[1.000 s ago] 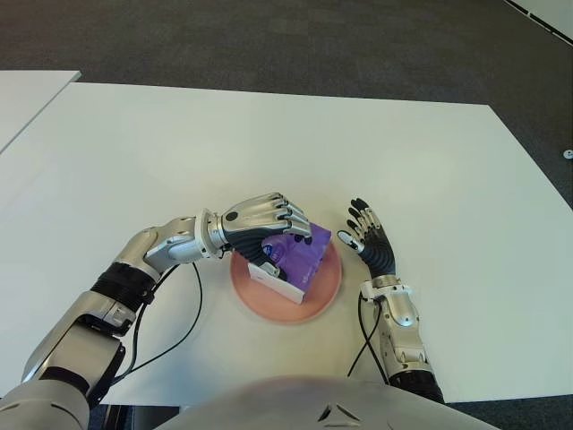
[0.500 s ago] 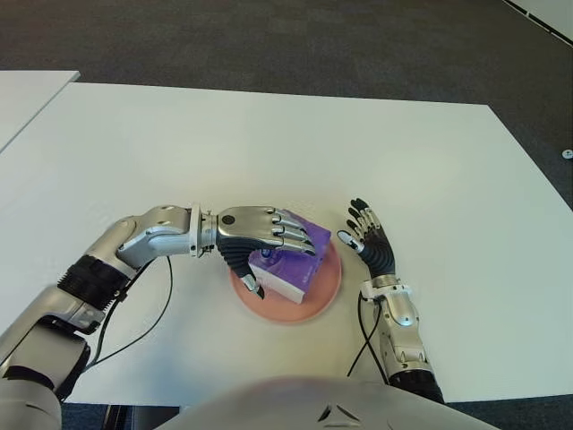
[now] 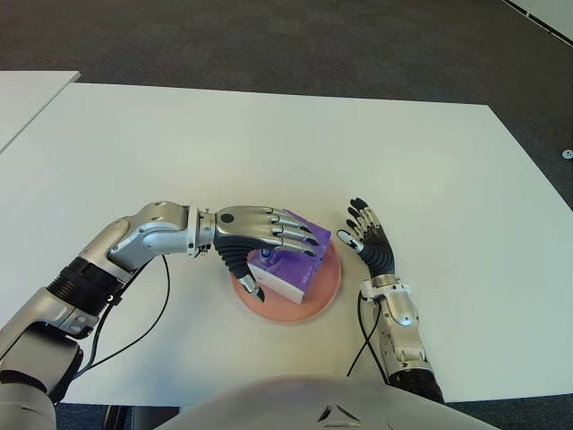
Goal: Put the tissue paper into the plate.
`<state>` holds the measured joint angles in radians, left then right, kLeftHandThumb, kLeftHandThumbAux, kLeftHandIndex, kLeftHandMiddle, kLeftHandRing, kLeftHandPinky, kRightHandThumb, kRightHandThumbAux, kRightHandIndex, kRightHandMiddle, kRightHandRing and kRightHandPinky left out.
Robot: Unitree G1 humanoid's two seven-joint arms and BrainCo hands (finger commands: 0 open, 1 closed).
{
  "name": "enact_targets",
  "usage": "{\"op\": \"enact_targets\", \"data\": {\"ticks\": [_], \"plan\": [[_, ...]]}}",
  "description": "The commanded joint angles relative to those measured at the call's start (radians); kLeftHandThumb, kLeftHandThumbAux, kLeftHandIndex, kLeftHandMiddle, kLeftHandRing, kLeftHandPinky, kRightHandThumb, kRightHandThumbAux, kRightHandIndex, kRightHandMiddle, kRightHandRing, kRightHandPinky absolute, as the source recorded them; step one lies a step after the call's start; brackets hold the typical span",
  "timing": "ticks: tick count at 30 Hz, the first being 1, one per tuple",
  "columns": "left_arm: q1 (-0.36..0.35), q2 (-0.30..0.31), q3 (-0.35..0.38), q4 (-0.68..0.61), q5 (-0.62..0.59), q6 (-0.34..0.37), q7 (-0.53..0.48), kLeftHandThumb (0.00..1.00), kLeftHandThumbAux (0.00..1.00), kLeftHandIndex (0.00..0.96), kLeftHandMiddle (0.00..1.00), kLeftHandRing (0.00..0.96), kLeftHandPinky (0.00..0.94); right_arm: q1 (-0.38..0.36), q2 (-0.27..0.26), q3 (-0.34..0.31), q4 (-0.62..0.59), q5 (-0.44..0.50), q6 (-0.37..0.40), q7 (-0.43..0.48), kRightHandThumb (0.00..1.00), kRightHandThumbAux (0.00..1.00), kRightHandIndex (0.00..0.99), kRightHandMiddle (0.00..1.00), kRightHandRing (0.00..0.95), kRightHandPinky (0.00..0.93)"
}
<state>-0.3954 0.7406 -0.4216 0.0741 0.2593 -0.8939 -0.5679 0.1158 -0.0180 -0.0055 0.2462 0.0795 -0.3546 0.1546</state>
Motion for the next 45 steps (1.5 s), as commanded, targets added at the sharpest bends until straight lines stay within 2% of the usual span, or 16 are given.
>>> {"op": "enact_targets", "data": {"ticks": [1, 3, 6, 7, 9, 12, 14, 16, 18, 20, 22, 26, 34, 37, 40, 45], "plan": [[-0.064, 0.002, 0.05, 0.097, -0.245, 0.059, -0.095, 0.014, 0.406, 0.0, 0.0, 0.0, 0.0, 0.039, 0.0, 0.003, 0.054, -0.004, 0.048, 0.001, 0.0, 0.665, 0.0, 0.009, 0.0, 0.0], [-0.077, -0.003, 0.062, 0.123, -0.319, 0.08, -0.127, 0.023, 0.406, 0.0, 0.0, 0.0, 0.0, 0.039, -0.001, 0.003, 0.053, -0.004, 0.048, 0.002, 0.0, 0.658, 0.0, 0.006, 0.0, 0.0], [0.037, -0.046, 0.179, 0.06, -0.523, 0.288, -0.051, 0.044, 0.423, 0.0, 0.0, 0.0, 0.0, 0.038, 0.006, 0.002, 0.053, 0.006, 0.047, 0.004, 0.002, 0.667, 0.0, 0.006, 0.0, 0.0], [0.016, -0.097, 0.221, 0.119, -0.562, 0.321, -0.012, 0.046, 0.426, 0.0, 0.0, 0.0, 0.0, 0.036, 0.007, 0.002, 0.055, 0.008, 0.046, 0.004, 0.003, 0.668, 0.0, 0.006, 0.0, 0.0], [-0.016, -0.149, 0.283, 0.171, -0.611, 0.346, 0.03, 0.056, 0.431, 0.0, 0.0, 0.0, 0.0, 0.034, 0.009, 0.002, 0.058, 0.009, 0.046, 0.005, 0.005, 0.674, 0.0, 0.005, 0.0, 0.0], [0.009, -0.18, 0.38, 0.115, -0.728, 0.401, 0.069, 0.057, 0.424, 0.0, 0.0, 0.0, 0.0, 0.034, 0.011, 0.002, 0.057, 0.009, 0.046, 0.005, 0.008, 0.681, 0.0, 0.004, 0.0, 0.0], [-0.001, -0.215, 0.441, 0.115, -0.823, 0.448, 0.073, 0.055, 0.421, 0.0, 0.0, 0.0, 0.0, 0.035, 0.011, 0.003, 0.055, 0.007, 0.047, 0.005, 0.009, 0.683, 0.0, 0.002, 0.0, 0.0], [-0.039, -0.234, 0.515, 0.188, -0.913, 0.495, 0.046, 0.052, 0.431, 0.0, 0.0, 0.0, 0.0, 0.038, 0.01, 0.006, 0.051, 0.002, 0.048, 0.005, 0.01, 0.684, 0.0, 0.001, 0.0, 0.0], [-0.047, -0.25, 0.555, 0.209, -0.95, 0.531, 0.047, 0.048, 0.446, 0.0, 0.0, 0.0, 0.0, 0.038, 0.009, 0.008, 0.048, -0.002, 0.049, 0.004, 0.011, 0.684, 0.0, 0.0, 0.0, 0.0], [-0.038, -0.27, 0.578, 0.192, -0.941, 0.558, 0.092, 0.036, 0.481, 0.0, 0.0, 0.0, 0.0, 0.039, 0.009, 0.01, 0.044, -0.005, 0.054, 0.002, 0.008, 0.686, 0.0, 0.0, 0.0, 0.0], [-0.034, -0.292, 0.599, 0.189, -0.917, 0.567, 0.12, 0.025, 0.506, 0.0, 0.0, 0.0, 0.0, 0.04, 0.009, 0.011, 0.04, -0.006, 0.057, 0.001, 0.005, 0.687, 0.0, 0.0, 0.0, 0.0], [-0.032, -0.353, 0.633, 0.283, -0.85, 0.519, 0.139, 0.01, 0.539, 0.0, 0.0, 0.0, 0.0, 0.042, 0.01, 0.013, 0.033, -0.006, 0.063, -0.001, 0.001, 0.693, 0.0, 0.0, 0.0, 0.0], [-0.029, -0.411, 0.697, 0.321, -0.834, 0.562, 0.167, 0.025, 0.57, 0.0, 0.014, 0.0, 0.004, 0.048, 0.009, 0.014, 0.025, -0.009, 0.071, -0.006, 0.0, 0.689, 0.0, 0.0, 0.0, 0.0], [-0.021, -0.431, 0.717, 0.382, -0.796, 0.525, 0.175, 0.036, 0.579, 0.0, 0.02, 0.001, 0.01, 0.047, 0.01, 0.012, 0.028, -0.009, 0.069, -0.007, 0.0, 0.688, 0.0, 0.001, 0.0, 0.0], [-0.012, -0.454, 0.726, 0.495, -0.734, 0.445, 0.186, 0.035, 0.616, 0.008, 0.031, 0.01, 0.013, 0.047, 0.009, 0.01, 0.032, -0.007, 0.068, -0.007, 0.0, 0.689, 0.0, 0.0, 0.0, 0.0], [-0.007, -0.479, 0.715, 0.531, -0.648, 0.395, 0.231, 0.026, 0.657, 0.013, 0.034, 0.013, 0.008, 0.047, 0.01, 0.011, 0.033, -0.007, 0.066, -0.004, 0.008, 0.69, 0.0, 0.0, 0.0, 0.0]]}}
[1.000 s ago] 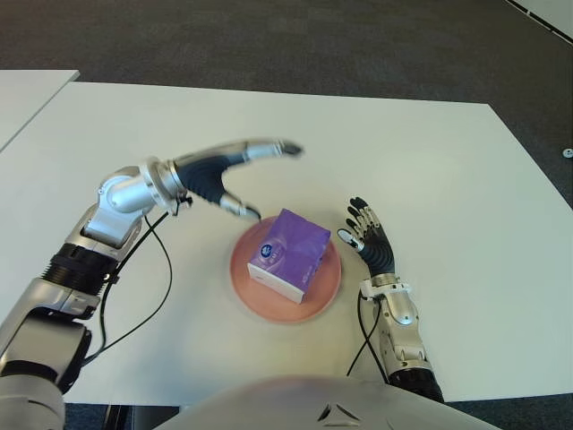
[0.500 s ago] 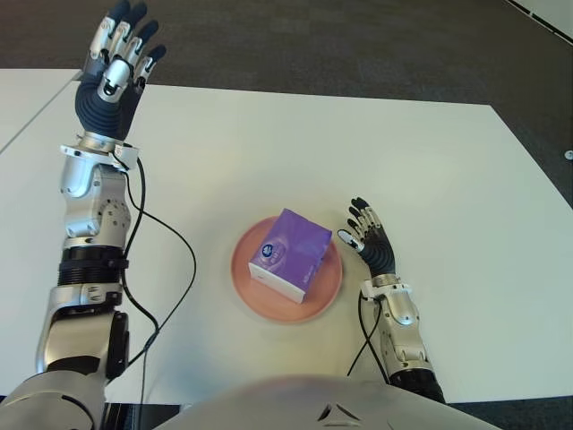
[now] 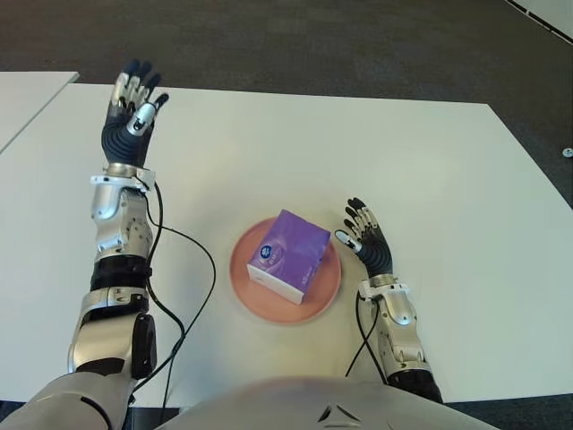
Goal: Put the tissue paper into the plate.
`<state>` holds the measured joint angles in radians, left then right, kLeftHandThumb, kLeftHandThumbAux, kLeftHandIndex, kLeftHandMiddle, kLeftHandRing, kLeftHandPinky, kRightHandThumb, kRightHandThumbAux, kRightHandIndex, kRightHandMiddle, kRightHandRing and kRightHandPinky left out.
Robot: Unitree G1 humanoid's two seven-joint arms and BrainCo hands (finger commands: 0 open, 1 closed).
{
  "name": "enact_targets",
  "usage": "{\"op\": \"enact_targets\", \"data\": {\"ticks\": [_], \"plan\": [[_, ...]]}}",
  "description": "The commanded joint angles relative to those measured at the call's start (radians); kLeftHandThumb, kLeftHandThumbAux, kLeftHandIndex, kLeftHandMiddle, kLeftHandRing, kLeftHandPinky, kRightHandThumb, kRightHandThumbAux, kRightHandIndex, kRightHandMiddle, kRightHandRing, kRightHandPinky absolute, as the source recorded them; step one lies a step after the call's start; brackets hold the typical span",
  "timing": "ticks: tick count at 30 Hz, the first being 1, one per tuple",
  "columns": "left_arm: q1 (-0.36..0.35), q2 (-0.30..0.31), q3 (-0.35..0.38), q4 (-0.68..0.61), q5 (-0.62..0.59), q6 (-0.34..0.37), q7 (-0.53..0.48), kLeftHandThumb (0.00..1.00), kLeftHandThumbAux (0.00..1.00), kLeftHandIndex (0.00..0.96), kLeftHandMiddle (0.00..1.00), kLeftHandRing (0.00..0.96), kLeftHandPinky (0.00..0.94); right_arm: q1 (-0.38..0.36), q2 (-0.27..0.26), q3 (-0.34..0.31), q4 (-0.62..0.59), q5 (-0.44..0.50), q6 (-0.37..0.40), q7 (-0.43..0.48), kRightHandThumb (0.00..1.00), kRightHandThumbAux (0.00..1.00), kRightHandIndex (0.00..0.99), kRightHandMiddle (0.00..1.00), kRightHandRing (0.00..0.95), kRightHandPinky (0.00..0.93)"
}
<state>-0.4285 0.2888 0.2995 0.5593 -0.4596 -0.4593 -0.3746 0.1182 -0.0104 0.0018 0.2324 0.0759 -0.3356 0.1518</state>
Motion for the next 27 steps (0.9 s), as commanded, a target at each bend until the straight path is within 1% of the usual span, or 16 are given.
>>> {"op": "enact_targets", "data": {"ticks": [1, 4, 6, 10, 13, 18, 21, 25, 27], "plan": [[0.03, -0.034, -0.01, 0.052, 0.088, -0.05, 0.046, 0.016, 0.665, 0.015, 0.033, 0.014, 0.006, 0.045, 0.002, 0.005, 0.046, -0.003, 0.047, -0.001, 0.01, 0.69, 0.0, 0.0, 0.0, 0.0], [0.067, -0.083, -0.04, 0.037, 0.15, -0.08, 0.084, 0.005, 0.678, 0.021, 0.033, 0.015, 0.002, 0.047, 0.002, 0.007, 0.04, -0.006, 0.048, -0.001, 0.015, 0.688, 0.0, 0.0, 0.0, 0.0], [0.09, -0.106, -0.053, 0.017, 0.177, -0.087, 0.103, 0.002, 0.686, 0.027, 0.033, 0.014, 0.0, 0.052, 0.001, 0.009, 0.032, -0.007, 0.049, -0.001, 0.017, 0.688, 0.0, 0.001, 0.0, 0.0], [0.166, -0.153, -0.101, -0.033, 0.255, -0.096, 0.15, 0.0, 0.693, 0.027, 0.028, 0.006, 0.0, 0.055, 0.0, 0.009, 0.026, -0.009, 0.052, -0.004, 0.019, 0.687, 0.0, 0.002, 0.0, 0.0], [0.225, -0.167, -0.132, -0.044, 0.323, -0.115, 0.179, 0.0, 0.684, 0.02, 0.02, 0.002, 0.0, 0.055, 0.0, 0.009, 0.026, -0.01, 0.053, -0.003, 0.014, 0.69, 0.0, 0.002, 0.0, 0.0], [0.276, -0.185, -0.172, -0.038, 0.421, -0.162, 0.226, 0.0, 0.667, 0.004, 0.004, 0.0, 0.0, 0.055, 0.001, 0.012, 0.026, -0.014, 0.053, -0.009, 0.009, 0.684, 0.0, 0.003, 0.0, 0.0], [0.314, -0.21, -0.209, -0.06, 0.494, -0.185, 0.273, 0.0, 0.653, 0.001, 0.002, 0.0, 0.0, 0.055, 0.002, 0.014, 0.021, -0.018, 0.056, -0.016, 0.008, 0.677, 0.0, 0.003, 0.0, 0.0], [0.367, -0.223, -0.243, -0.067, 0.551, -0.219, 0.308, 0.0, 0.634, 0.003, 0.005, 0.0, 0.0, 0.057, 0.004, 0.017, 0.013, -0.02, 0.062, -0.022, 0.013, 0.669, 0.0, 0.002, 0.0, 0.0], [0.375, -0.221, -0.255, -0.04, 0.564, -0.231, 0.313, 0.0, 0.624, 0.006, 0.005, 0.0, 0.0, 0.058, 0.003, 0.018, 0.009, -0.02, 0.066, -0.024, 0.018, 0.667, 0.0, 0.001, 0.0, 0.0]]}}
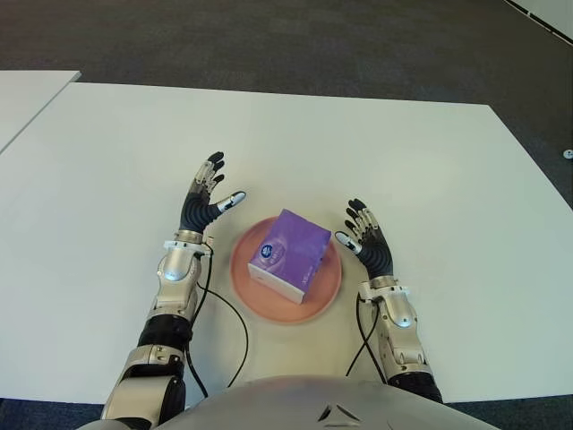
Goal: Put the tissue paper into the plate.
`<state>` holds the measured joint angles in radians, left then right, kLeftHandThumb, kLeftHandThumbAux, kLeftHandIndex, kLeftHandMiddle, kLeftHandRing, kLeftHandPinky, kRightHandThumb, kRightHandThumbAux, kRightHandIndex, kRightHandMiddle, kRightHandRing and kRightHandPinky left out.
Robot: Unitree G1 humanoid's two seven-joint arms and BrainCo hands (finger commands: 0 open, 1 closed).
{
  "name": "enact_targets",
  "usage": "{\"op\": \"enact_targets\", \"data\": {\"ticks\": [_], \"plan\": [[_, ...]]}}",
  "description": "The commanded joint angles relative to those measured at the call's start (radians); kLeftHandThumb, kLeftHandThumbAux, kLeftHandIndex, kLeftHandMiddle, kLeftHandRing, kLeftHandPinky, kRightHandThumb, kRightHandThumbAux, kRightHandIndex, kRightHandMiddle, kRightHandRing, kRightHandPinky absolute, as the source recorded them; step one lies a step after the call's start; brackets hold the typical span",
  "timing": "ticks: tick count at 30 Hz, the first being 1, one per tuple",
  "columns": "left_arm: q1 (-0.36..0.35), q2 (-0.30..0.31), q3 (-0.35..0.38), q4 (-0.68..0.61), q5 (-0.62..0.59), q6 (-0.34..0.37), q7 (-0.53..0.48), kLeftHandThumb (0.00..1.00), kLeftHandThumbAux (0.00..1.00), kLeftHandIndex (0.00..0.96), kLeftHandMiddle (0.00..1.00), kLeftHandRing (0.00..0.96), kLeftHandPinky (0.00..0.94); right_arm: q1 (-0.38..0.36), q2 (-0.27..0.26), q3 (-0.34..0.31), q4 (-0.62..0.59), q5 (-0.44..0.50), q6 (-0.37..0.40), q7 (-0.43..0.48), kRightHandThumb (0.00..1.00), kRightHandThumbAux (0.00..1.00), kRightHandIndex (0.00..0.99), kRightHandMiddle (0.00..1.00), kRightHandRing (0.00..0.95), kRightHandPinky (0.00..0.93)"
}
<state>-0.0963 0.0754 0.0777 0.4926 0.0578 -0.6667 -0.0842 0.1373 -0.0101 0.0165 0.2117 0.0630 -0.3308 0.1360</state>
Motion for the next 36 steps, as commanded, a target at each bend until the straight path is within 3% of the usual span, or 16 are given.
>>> {"op": "enact_targets", "data": {"ticks": [1, 7, 19, 36], "plan": [[0.044, -0.005, -0.039, 0.042, 0.05, -0.028, 0.023, 0.0, 0.616, 0.009, 0.004, 0.0, 0.0, 0.039, 0.003, 0.005, 0.028, -0.006, 0.062, -0.008, 0.024, 0.666, 0.0, 0.0, 0.0, 0.0], [0.027, 0.015, -0.058, 0.111, 0.037, -0.028, -0.002, 0.0, 0.59, 0.015, 0.002, 0.0, 0.0, 0.043, 0.002, 0.008, 0.018, -0.001, 0.071, -0.004, 0.03, 0.673, 0.0, 0.0, 0.0, 0.0], [0.039, 0.023, -0.078, 0.126, 0.04, -0.039, 0.017, 0.0, 0.558, 0.006, 0.0, 0.0, 0.0, 0.039, 0.007, 0.007, 0.021, -0.001, 0.078, -0.01, 0.019, 0.679, 0.0, 0.005, 0.0, 0.0], [0.069, -0.033, -0.042, 0.074, 0.014, 0.013, 0.136, 0.0, 0.58, 0.0, 0.0, 0.0, 0.0, 0.034, 0.006, 0.001, 0.02, 0.0, 0.076, -0.012, 0.027, 0.671, 0.0, 0.004, 0.0, 0.0]]}}
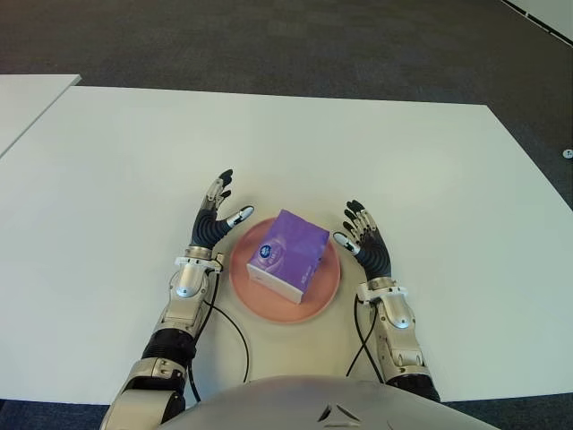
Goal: Put the tissue paper into the plate.
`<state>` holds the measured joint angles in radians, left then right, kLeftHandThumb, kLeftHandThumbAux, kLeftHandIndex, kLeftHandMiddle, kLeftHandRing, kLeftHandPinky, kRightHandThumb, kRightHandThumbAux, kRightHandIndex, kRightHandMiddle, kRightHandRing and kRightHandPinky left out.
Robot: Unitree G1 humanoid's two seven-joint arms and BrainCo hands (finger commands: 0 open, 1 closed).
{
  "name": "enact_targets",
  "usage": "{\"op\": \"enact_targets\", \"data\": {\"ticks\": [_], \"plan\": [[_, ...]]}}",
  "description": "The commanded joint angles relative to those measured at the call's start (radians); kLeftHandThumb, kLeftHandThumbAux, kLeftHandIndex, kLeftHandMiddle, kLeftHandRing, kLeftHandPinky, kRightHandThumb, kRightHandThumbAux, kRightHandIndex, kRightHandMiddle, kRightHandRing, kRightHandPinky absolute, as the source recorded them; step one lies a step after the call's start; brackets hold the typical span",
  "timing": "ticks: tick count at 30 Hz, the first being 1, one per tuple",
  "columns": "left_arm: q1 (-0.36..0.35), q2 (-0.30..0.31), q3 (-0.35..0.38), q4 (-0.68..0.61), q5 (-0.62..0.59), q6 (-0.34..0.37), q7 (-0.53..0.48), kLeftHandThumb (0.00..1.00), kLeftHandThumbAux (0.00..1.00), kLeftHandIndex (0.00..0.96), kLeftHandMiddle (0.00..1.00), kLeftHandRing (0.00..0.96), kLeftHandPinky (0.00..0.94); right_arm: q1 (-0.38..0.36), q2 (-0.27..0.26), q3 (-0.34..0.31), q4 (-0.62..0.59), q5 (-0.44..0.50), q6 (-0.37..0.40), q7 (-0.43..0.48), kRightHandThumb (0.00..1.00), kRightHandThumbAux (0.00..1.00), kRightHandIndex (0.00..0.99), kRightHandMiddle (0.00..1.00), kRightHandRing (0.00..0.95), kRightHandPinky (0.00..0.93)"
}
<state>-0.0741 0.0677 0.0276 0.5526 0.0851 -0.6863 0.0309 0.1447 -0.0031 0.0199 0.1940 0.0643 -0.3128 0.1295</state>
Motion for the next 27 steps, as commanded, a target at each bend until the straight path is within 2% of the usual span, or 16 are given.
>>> {"op": "enact_targets", "data": {"ticks": [1, 10, 27], "plan": [[0.048, -0.027, 0.008, 0.011, -0.015, 0.036, 0.022, 0.0, 0.585, 0.0, 0.0, 0.0, 0.0, 0.027, -0.001, -0.003, 0.038, -0.002, 0.058, -0.006, 0.028, 0.671, 0.0, 0.003, 0.0, 0.0], [0.058, -0.048, 0.046, -0.026, -0.067, 0.051, 0.034, 0.0, 0.646, 0.002, 0.0, 0.0, 0.0, 0.027, -0.004, -0.007, 0.039, 0.002, 0.055, -0.003, 0.032, 0.668, 0.0, 0.0, 0.0, 0.0], [0.056, -0.096, 0.101, -0.062, -0.085, 0.102, 0.119, 0.0, 0.634, 0.006, 0.017, 0.0, 0.0, 0.025, -0.014, -0.014, 0.051, 0.008, 0.04, 0.006, 0.033, 0.654, 0.0, 0.0, 0.0, 0.0]]}}
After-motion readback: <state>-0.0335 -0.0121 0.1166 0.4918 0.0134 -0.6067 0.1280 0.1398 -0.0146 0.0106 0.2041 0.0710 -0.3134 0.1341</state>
